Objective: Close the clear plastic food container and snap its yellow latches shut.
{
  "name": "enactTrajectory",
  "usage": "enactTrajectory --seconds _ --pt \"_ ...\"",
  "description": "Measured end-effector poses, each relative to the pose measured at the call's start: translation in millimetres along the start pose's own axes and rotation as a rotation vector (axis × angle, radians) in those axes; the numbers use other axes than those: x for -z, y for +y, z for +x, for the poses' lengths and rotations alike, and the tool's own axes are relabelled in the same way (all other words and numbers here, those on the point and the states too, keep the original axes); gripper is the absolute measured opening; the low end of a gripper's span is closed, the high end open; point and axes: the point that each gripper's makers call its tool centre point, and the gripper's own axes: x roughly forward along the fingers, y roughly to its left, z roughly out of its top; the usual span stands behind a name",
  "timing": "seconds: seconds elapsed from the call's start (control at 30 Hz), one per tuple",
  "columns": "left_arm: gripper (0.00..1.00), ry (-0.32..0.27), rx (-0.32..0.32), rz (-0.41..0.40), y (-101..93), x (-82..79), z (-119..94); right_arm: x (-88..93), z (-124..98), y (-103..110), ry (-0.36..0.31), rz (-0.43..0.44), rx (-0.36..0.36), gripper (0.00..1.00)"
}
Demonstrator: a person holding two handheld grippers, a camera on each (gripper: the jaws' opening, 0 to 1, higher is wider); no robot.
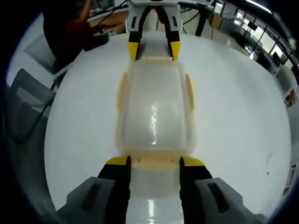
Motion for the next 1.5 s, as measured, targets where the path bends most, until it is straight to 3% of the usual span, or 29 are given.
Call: enactTrajectory --seconds 0.13,0.47,1.0,1.23,1.33,1.5 --pt "0.34 0.013 0.009 0.014 2.7 2.7 -1 -0.6 0 1 -0.003 -0.019 -0.006 0.38" --pt "0.33 0.021 0.003 0.010 3.6 6.0 -1 0.1 0 2 0.003 -0.014 -0.007 0.37" --pt "0.32 0.005 0.010 0.020 -8.5 -4.2 -1 0.9 2 3 0.012 -0.025 -0.012 0.36" --pt "0.31 0.029 0.009 -0.007 -11.1 -5.7 -2 1.6 2 1 0.017 -0.032 -0.016 0.35" --pt "0.31 0.068 0.018 -0.023 -16.1 -4.6 -4 -0.4 2 0 0.023 -0.038 -0.003 0.35" --pt "0.31 0.088 0.006 -0.018 -23.4 -8.4 -23 -9.5 -5 2 0.021 -0.059 -0.004 0.35"
